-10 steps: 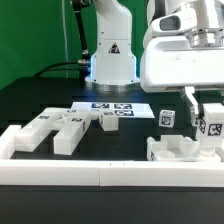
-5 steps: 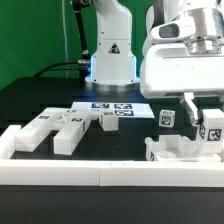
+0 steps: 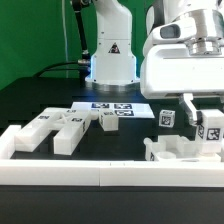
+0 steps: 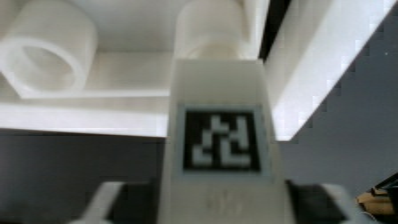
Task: Assemble chair
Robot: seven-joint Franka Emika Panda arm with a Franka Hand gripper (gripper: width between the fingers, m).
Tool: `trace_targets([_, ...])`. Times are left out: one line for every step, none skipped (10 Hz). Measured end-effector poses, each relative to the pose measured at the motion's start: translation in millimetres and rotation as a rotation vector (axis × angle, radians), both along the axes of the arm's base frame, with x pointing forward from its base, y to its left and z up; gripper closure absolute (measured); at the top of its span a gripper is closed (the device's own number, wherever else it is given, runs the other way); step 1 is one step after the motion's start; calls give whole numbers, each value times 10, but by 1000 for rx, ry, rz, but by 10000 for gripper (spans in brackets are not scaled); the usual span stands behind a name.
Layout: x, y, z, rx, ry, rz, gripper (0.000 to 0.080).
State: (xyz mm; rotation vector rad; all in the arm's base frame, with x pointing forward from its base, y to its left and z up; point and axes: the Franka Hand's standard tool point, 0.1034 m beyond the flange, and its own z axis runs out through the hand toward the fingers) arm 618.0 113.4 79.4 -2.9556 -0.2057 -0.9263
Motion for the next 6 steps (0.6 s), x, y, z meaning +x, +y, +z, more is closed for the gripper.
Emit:
trace_targets([-1, 0, -2, -1, 1, 1, 239])
trace_targets([-1, 0, -2, -1, 1, 1, 177])
trace_targets([-1, -1, -3, -1, 1, 2, 158])
trace_targets([-2, 0, -4, -2, 1, 2, 158])
trace_targets([-7, 4, -7, -2, 6, 2, 151])
trace_targets([-7, 17, 21, -1, 13, 3, 151])
